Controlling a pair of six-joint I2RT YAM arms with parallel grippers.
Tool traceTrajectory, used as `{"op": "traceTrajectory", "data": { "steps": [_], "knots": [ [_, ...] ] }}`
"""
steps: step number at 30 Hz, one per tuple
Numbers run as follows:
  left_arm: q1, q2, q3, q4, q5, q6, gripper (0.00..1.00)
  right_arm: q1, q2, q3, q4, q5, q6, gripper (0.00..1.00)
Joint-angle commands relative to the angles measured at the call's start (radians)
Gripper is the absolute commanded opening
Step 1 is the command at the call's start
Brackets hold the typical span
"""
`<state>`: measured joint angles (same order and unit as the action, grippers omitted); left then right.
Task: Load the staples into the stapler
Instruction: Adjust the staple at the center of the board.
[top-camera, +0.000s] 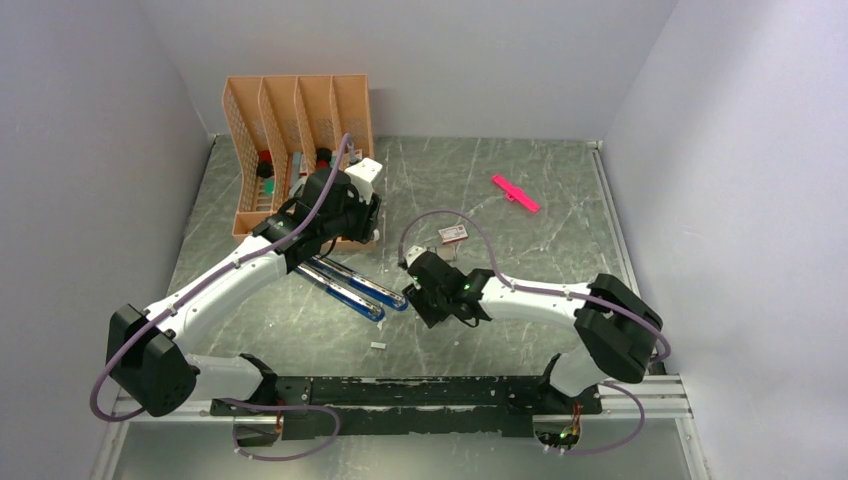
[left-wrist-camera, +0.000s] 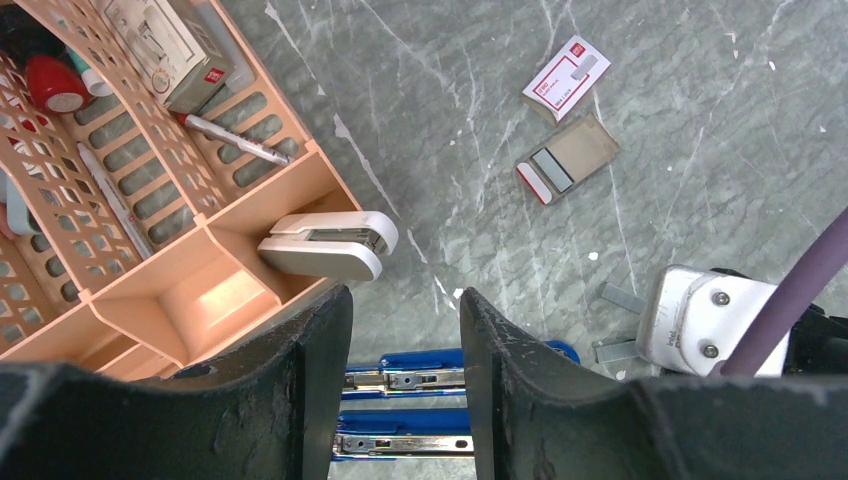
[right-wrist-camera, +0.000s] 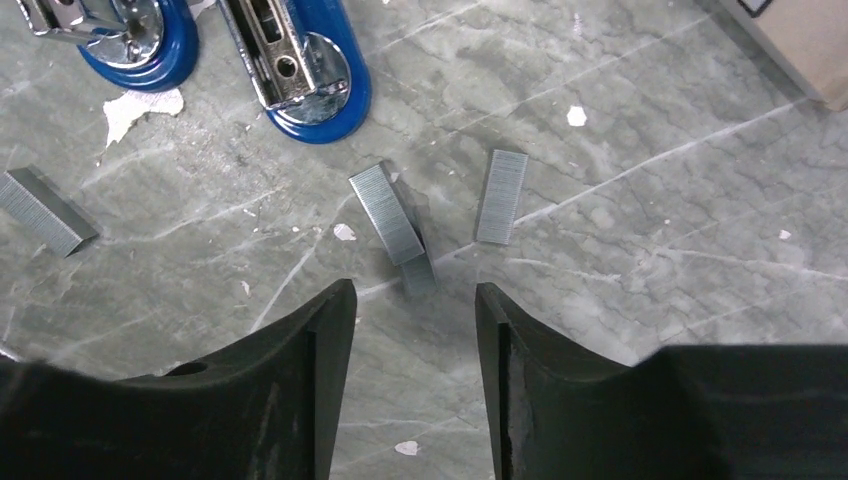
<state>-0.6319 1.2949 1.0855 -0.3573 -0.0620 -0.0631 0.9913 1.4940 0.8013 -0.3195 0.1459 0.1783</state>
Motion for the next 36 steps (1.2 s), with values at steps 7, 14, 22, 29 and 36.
{"op": "traceTrajectory", "data": {
  "steps": [7, 14, 22, 29, 36],
  "knots": [
    [-0.004, -0.021, 0.03, -0.014, 0.007, 0.006, 0.49, -0.014, 0.11, 0.11, -0.101, -0.098, -0.051, 0.54],
    [-0.005, -0.022, 0.03, -0.016, 0.004, 0.006, 0.49, -0.033, 0.143, 0.122, -0.12, -0.103, -0.039, 0.51],
    [-0.005, -0.02, 0.03, -0.016, 0.004, 0.005, 0.49, -0.036, 0.183, 0.13, -0.13, -0.117, -0.022, 0.4],
    [-0.005, -0.022, 0.029, -0.014, 0.006, 0.006, 0.49, -0.037, 0.19, 0.127, -0.139, -0.117, 0.001, 0.3],
    [-0.005, -0.019, 0.031, -0.014, 0.01, 0.006, 0.49, -0.036, 0.161, 0.113, -0.113, -0.024, 0.095, 0.27]
  ]
}}
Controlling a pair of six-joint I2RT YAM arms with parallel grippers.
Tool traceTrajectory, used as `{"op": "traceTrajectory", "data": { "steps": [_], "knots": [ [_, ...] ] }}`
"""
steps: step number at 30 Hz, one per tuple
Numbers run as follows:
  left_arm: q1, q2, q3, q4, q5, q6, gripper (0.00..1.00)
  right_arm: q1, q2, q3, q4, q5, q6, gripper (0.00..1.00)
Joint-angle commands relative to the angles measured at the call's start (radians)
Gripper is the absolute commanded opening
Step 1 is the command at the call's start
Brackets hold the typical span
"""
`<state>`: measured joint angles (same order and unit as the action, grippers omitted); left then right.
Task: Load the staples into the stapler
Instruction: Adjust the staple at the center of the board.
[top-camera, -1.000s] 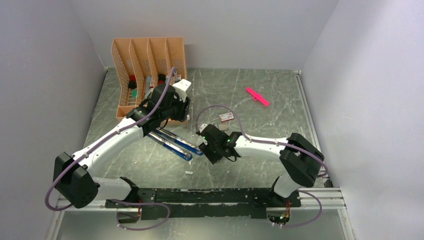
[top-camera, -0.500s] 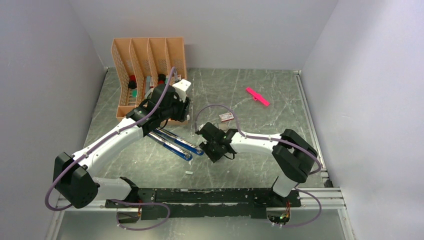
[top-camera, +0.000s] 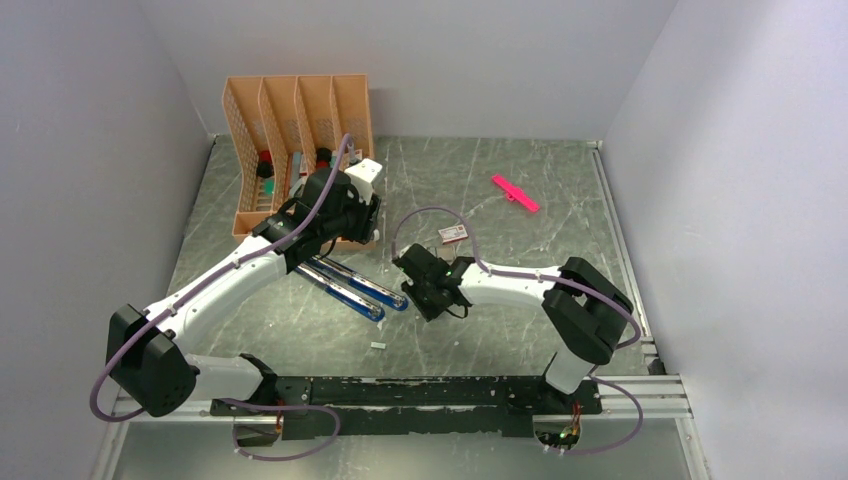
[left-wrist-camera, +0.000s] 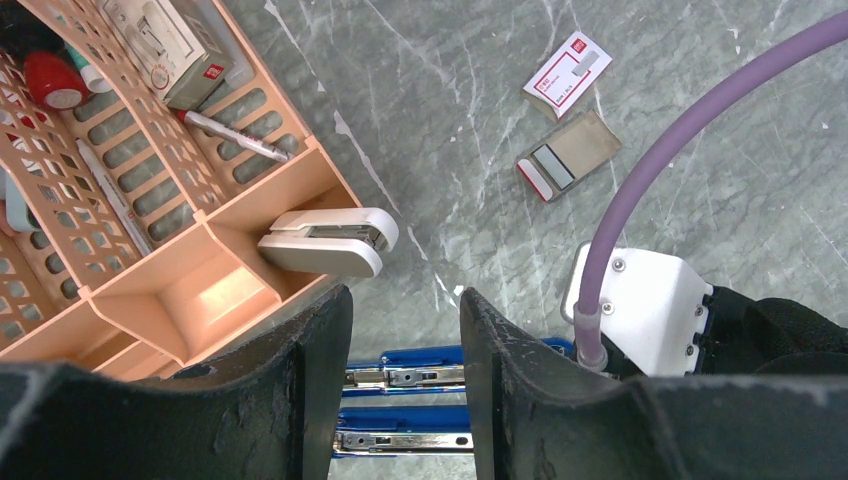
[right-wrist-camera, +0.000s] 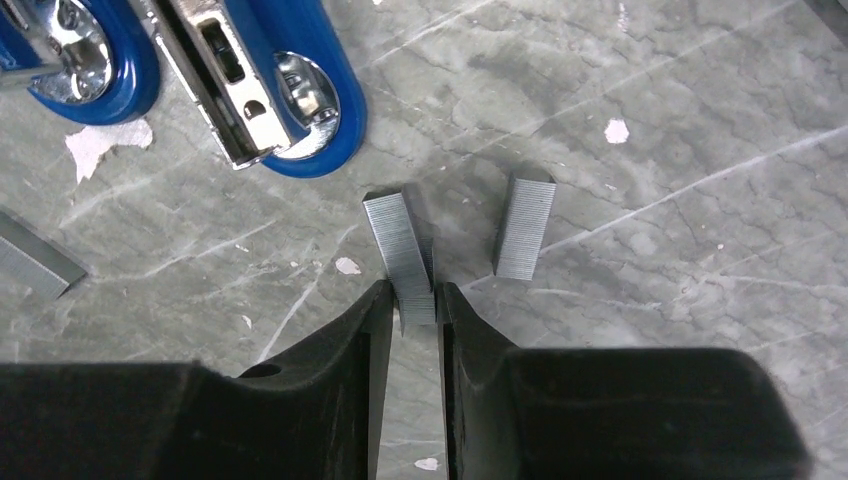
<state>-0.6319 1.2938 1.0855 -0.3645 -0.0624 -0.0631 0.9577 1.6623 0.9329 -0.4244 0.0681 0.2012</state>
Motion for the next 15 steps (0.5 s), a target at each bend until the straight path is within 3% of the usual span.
{"op": "traceTrajectory", "data": {
  "steps": [1, 9, 15],
  "knots": [
    [-0.005, -0.018, 0.031, -0.007, 0.011, 0.006, 0.49, -0.002, -0.01, -0.019, 0.007, 0.058, 0.085, 0.27],
    [-0.005, -0.016, 0.031, -0.007, 0.009, 0.006, 0.49, 0.0, 0.012, -0.019, 0.025, 0.028, 0.108, 0.38],
    [-0.005, -0.008, 0.032, -0.007, 0.01, 0.006, 0.49, 0.001, -0.004, -0.045, -0.022, 0.038, 0.113, 0.41]
  ]
}}
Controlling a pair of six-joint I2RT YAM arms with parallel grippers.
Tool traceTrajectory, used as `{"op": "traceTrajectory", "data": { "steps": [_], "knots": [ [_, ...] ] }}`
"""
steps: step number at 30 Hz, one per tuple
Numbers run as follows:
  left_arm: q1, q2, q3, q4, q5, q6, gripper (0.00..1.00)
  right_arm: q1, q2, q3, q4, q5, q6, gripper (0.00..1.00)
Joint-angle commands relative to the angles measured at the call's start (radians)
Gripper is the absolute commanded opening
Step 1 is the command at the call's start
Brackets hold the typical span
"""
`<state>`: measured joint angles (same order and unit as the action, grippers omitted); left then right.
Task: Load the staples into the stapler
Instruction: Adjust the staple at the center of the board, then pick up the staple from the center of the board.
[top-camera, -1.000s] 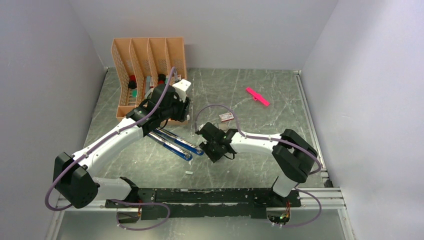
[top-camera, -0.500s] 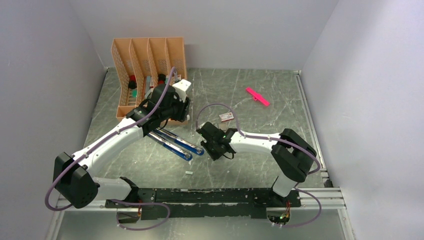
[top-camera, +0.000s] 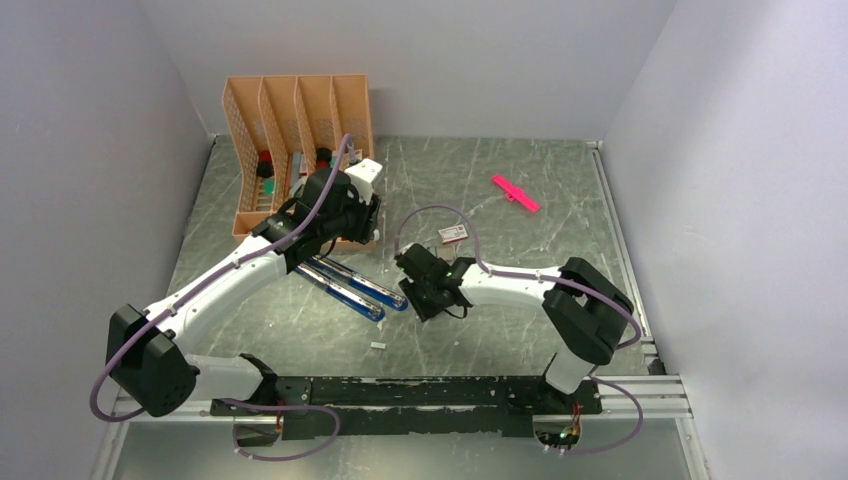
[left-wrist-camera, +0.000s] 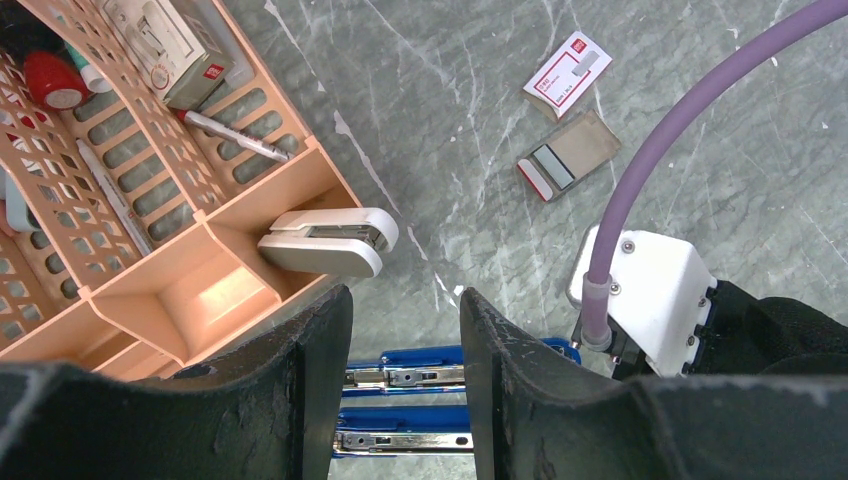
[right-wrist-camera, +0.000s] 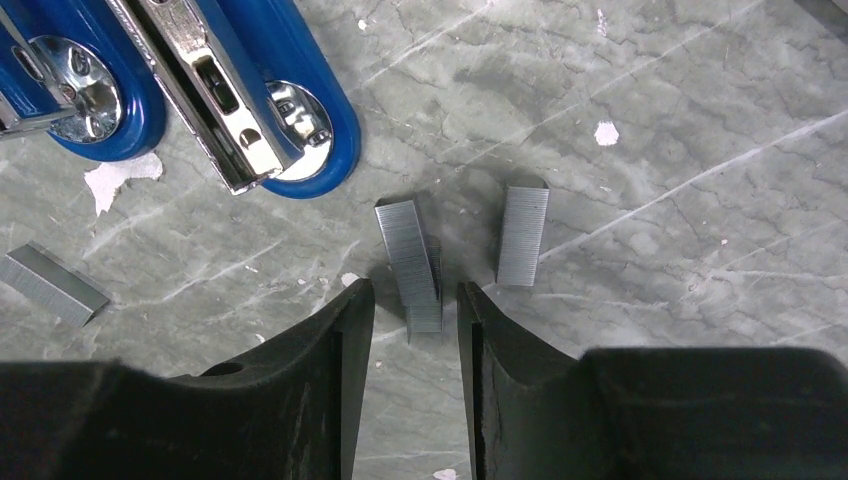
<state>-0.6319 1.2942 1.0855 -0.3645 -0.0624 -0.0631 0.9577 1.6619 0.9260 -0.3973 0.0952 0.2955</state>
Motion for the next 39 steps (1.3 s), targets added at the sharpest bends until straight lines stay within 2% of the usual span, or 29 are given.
{"op": "traceTrajectory", "data": {
  "steps": [1, 9, 25, 39],
  "knots": [
    [-0.004, -0.009, 0.031, -0.007, 0.012, 0.006, 0.49, 0.001, -0.008, -0.042, -0.053, 0.01, 0.023, 0.4],
    [-0.005, -0.007, 0.035, -0.007, 0.013, 0.006, 0.49, 0.003, -0.017, -0.041, -0.081, 0.021, 0.027, 0.34],
    [-0.004, -0.012, 0.033, -0.007, 0.015, 0.006, 0.49, 0.014, -0.024, -0.05, -0.075, -0.025, 0.019, 0.35],
    [-0.004, -0.009, 0.032, -0.007, 0.016, 0.006, 0.49, 0.015, -0.04, -0.062, -0.098, 0.023, 0.045, 0.21]
  ]
}}
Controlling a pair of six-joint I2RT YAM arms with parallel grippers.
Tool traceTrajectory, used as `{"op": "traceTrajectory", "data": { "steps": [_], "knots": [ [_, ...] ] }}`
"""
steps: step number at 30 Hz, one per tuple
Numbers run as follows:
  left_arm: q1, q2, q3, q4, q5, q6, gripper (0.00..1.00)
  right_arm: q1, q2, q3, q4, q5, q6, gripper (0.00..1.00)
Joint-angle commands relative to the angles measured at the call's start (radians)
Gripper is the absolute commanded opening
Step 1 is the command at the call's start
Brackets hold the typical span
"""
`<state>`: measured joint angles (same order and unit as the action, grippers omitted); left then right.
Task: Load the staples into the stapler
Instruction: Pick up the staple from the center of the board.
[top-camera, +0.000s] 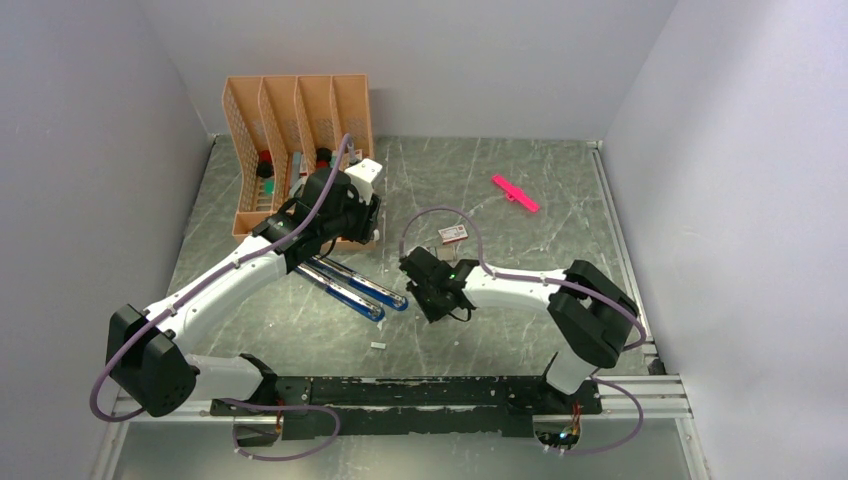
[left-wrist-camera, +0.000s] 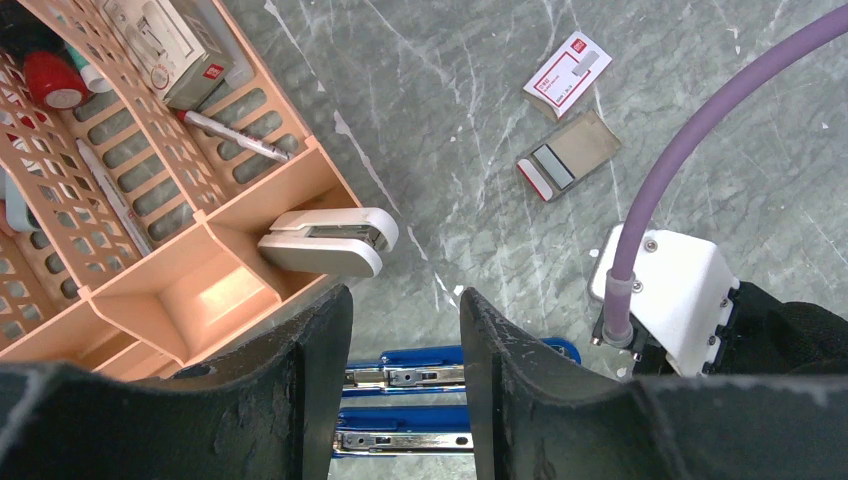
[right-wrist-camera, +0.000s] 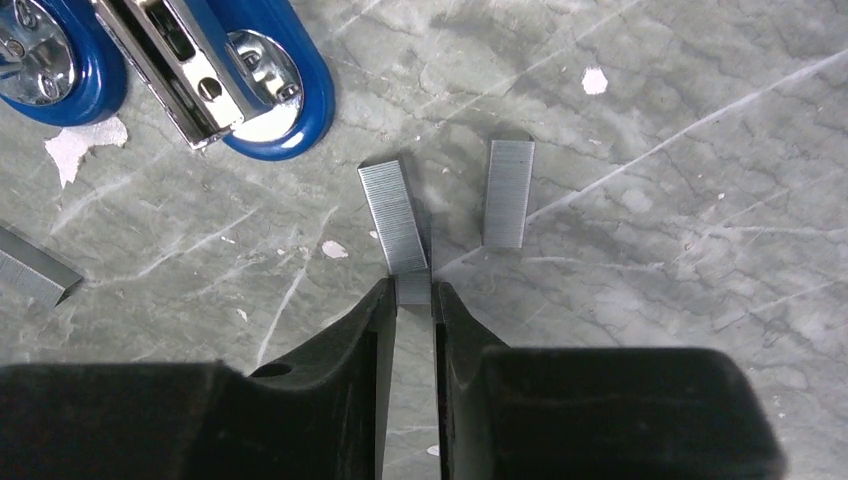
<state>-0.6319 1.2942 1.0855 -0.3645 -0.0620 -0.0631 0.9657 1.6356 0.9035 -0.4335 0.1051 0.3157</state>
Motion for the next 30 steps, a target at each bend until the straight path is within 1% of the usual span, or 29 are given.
{"op": "traceTrajectory", "data": {
  "steps": [1, 5, 8, 11, 13, 16, 26, 30],
  "knots": [
    [-0.004, -0.009, 0.033, -0.007, 0.016, 0.006, 0.49, 0.007, -0.02, -0.042, -0.064, 0.02, 0.034, 0.2],
    [-0.004, -0.009, 0.033, -0.007, 0.018, 0.006, 0.49, 0.007, -0.047, -0.05, -0.071, 0.057, 0.059, 0.14],
    [-0.004, -0.011, 0.033, -0.007, 0.017, 0.005, 0.49, 0.008, -0.07, -0.051, -0.066, 0.061, 0.055, 0.12],
    [-0.004, -0.013, 0.031, -0.005, 0.015, 0.005, 0.49, 0.007, -0.098, -0.051, -0.044, 0.026, 0.005, 0.12],
    [-0.005, -0.013, 0.03, -0.005, 0.013, 0.005, 0.49, 0.011, -0.12, -0.047, -0.027, 0.006, -0.032, 0.09],
    [-0.004, -0.013, 0.031, -0.005, 0.013, 0.005, 0.49, 0.032, -0.177, -0.051, 0.013, 0.002, -0.076, 0.08],
    [-0.003, -0.02, 0.027, 0.009, 0.039, -0.012, 0.49, 0.048, -0.347, -0.098, 0.106, 0.117, -0.075, 0.05],
    [-0.003, -0.046, 0.015, 0.044, 0.085, -0.034, 0.5, 0.049, -0.437, -0.136, 0.171, 0.161, -0.077, 0.04]
  ]
}}
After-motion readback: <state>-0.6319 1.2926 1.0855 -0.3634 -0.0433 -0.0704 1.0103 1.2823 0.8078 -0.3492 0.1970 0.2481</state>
